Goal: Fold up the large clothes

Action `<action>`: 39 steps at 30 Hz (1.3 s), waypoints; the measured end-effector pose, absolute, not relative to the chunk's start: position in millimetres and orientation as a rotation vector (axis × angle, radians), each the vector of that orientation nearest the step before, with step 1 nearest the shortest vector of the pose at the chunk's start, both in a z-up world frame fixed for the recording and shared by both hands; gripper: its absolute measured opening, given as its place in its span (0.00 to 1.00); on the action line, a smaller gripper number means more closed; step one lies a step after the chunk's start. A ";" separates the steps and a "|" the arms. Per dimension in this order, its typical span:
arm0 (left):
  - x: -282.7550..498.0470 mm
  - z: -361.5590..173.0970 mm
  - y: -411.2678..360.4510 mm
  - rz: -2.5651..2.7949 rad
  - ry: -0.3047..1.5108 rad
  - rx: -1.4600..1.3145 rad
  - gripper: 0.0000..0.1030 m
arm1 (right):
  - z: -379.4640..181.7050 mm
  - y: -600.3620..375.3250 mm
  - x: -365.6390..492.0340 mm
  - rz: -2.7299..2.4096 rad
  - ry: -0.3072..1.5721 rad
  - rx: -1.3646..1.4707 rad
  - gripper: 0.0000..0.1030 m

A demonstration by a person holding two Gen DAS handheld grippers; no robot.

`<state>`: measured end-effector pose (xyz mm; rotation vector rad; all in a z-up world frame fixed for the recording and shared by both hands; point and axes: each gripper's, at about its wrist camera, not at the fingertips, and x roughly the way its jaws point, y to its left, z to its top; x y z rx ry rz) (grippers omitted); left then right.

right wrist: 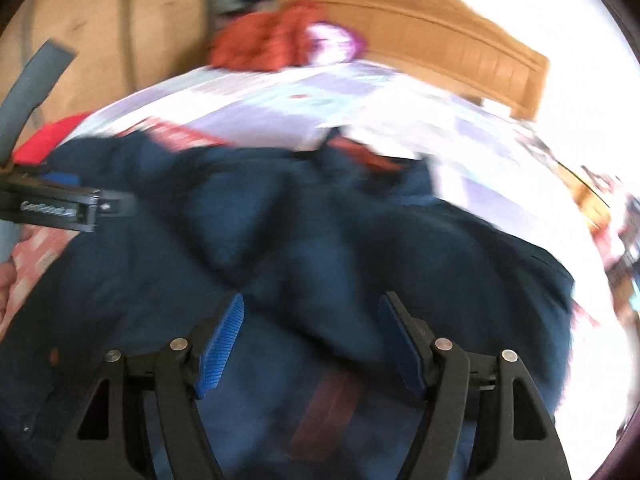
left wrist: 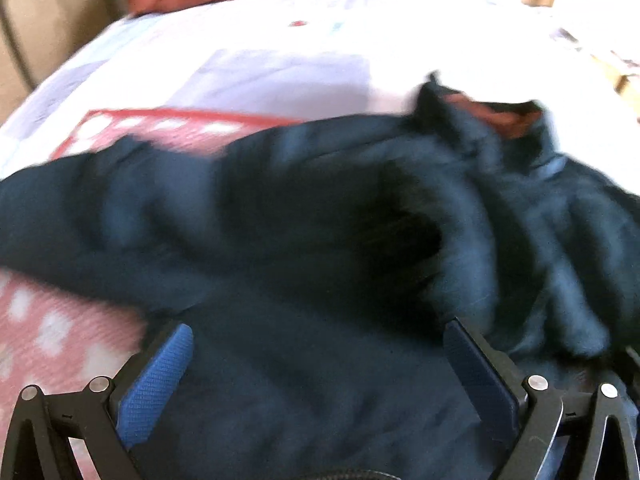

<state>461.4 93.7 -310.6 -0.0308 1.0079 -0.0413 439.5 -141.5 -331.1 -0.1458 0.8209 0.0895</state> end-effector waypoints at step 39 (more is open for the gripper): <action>489.4 -324.0 -12.4 -0.091 0.964 0.204 1.00 | -355.2 -344.1 447.0 -0.376 0.950 -0.116 0.70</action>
